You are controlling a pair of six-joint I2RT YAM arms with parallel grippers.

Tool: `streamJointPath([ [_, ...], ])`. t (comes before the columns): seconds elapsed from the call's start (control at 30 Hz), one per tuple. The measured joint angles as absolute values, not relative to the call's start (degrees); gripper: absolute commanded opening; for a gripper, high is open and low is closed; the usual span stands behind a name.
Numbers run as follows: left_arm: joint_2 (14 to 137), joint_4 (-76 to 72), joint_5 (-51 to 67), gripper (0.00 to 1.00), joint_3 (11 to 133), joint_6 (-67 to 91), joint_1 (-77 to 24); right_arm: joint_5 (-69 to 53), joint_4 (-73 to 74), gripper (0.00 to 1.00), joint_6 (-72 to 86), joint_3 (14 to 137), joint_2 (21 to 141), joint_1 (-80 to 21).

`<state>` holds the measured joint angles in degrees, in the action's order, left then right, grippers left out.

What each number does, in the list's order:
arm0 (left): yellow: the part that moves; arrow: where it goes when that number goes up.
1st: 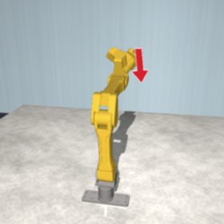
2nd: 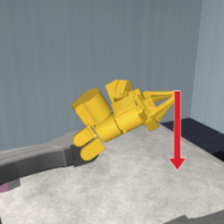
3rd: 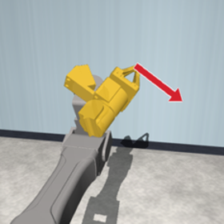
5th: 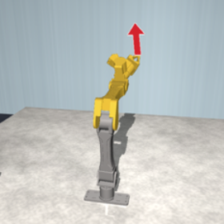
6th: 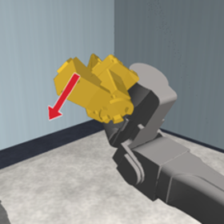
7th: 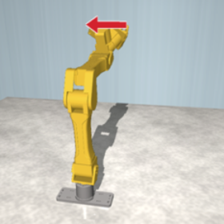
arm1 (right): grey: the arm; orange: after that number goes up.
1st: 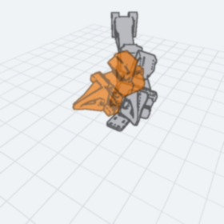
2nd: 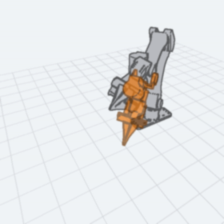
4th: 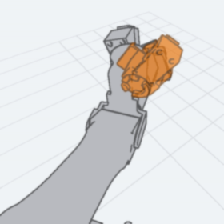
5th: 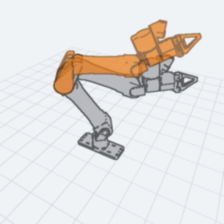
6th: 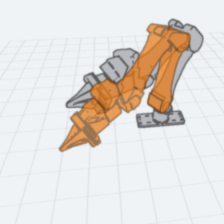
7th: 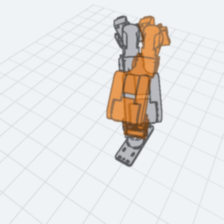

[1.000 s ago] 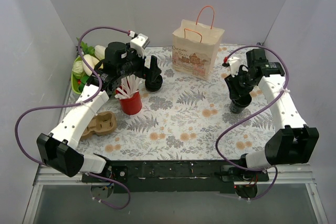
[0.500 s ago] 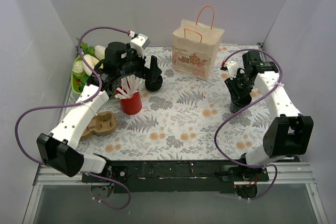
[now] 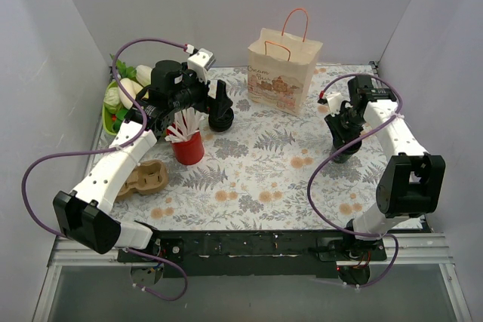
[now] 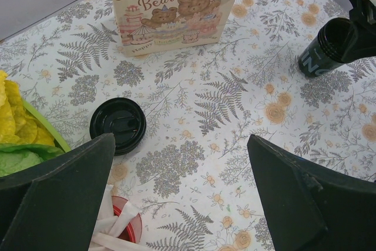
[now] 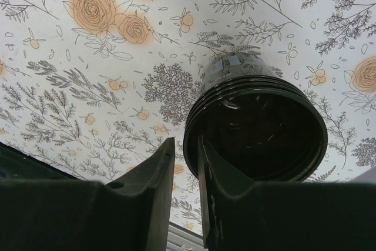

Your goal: Pack the takeout coffee

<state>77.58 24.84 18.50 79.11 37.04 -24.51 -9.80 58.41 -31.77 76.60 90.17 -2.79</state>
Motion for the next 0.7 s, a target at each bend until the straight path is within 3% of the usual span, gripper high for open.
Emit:
streamJointPath([
  [0.3, 77.7, 24.8, 18.5, 0.98, 79.1, 37.1, -24.5, -9.8, 58.4, 0.15, -31.9, 76.6, 91.8, -2.7],
  [0.7, 78.4, 24.8, 18.8, 0.98, 79.1, 37.2, -24.5, -9.6, 58.8, 0.21, -31.9, 78.4, 92.0, -2.6],
])
